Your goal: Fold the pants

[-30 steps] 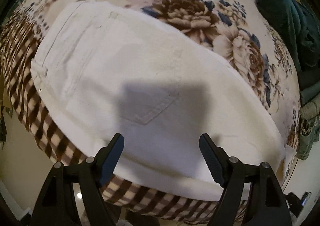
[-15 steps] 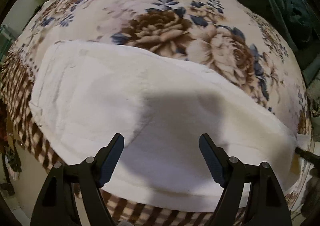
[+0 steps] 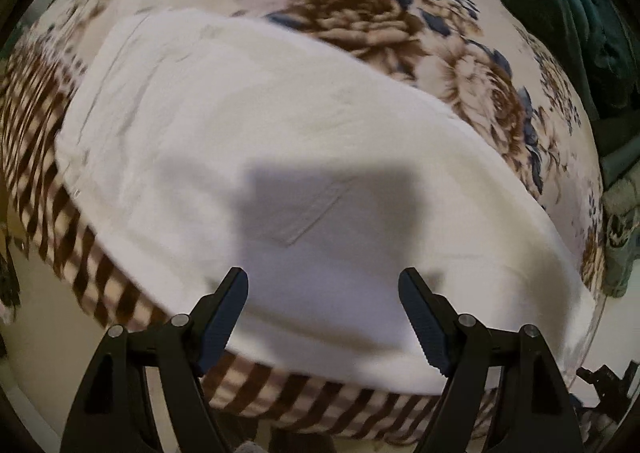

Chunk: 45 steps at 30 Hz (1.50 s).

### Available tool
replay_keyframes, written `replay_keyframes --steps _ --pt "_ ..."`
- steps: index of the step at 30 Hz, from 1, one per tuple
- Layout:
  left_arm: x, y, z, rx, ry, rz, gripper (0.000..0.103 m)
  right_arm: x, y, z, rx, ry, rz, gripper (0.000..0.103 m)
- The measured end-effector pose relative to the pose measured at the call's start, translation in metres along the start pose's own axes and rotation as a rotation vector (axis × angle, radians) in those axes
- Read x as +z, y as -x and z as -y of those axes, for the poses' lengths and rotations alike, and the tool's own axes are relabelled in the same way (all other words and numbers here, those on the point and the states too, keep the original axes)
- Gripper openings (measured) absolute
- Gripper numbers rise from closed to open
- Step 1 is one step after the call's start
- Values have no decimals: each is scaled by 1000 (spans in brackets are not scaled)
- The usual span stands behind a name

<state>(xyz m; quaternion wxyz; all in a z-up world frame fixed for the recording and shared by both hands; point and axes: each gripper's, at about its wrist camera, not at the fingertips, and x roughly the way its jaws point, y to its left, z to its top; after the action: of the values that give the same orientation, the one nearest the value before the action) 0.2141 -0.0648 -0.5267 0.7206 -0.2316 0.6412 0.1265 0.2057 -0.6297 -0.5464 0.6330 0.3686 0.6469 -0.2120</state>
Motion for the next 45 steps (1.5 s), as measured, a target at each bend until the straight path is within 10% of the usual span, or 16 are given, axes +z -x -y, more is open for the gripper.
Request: replay_keyframes --steps 8,15,19,22,31,34,40,44,45 --pt "7 19 -100 18 205 -12 76 -111 -92 -85 309 -22 -269 68" --pt "35 8 -170 -53 437 28 76 -148 -120 -108 239 -18 -208 55" --pt "48 -1 -190 -103 511 48 53 -164 -120 -126 218 39 -170 48" --pt "51 -10 -200 -128 556 63 42 -160 -125 -122 186 16 -153 19" --pt "46 22 -190 -158 456 140 30 -181 -85 -140 137 158 -97 9" --pt "48 35 -199 -142 436 159 2 -188 -67 -126 163 156 -114 9" --pt "56 36 -224 -221 487 161 7 -177 -65 -116 183 127 -137 10" --pt "66 15 -216 -323 518 119 66 -168 -89 -119 172 98 -195 17" --pt "70 11 -212 -321 510 129 66 -168 -96 -120 172 96 -212 25"
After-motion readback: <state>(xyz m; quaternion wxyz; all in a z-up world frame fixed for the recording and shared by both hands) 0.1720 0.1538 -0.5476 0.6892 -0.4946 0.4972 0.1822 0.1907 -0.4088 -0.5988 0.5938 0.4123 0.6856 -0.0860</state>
